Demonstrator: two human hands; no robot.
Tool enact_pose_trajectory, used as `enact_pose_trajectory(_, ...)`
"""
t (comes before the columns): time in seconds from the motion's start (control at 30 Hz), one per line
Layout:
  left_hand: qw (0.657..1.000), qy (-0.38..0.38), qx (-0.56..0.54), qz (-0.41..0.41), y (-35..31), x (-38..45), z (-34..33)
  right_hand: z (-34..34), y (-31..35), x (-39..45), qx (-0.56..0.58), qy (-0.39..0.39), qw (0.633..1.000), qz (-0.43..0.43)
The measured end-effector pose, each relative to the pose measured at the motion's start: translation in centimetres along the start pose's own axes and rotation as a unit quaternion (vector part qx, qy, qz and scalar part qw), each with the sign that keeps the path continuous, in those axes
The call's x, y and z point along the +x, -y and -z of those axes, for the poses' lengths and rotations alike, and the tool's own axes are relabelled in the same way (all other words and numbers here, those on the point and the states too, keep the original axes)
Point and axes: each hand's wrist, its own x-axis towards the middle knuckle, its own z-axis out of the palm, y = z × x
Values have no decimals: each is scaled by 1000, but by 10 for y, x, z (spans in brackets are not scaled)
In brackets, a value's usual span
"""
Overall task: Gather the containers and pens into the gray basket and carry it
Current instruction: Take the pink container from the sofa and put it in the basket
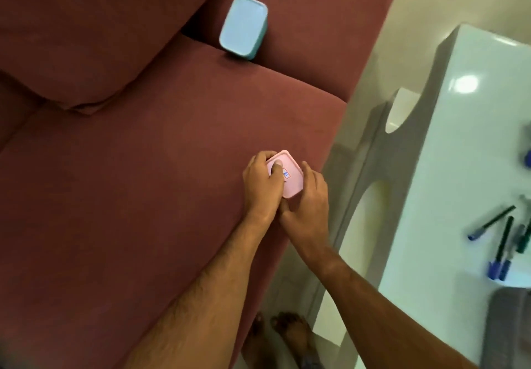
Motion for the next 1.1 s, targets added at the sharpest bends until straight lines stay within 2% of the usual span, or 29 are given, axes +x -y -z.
enact_pose_trajectory(0.47, 988, 140, 13, -65, -54, -95, -115, 116, -83, -49, -3, -127, 987, -102)
enact_pose_trajectory(0.6, 978, 191, 19, -85, -73, -132, -151, 153, -108, -67, -7, -186, 975, -123)
enact_pose_trajectory(0.9, 939, 322, 18, -119, -108, -233, -222, 235, -169, -128, -9, -297, 934, -197)
enact_pose_trajectory(1.1, 909, 362, 59, -198, -106, -294, -250, 270, -200, -178, -25, -341, 912, -228)
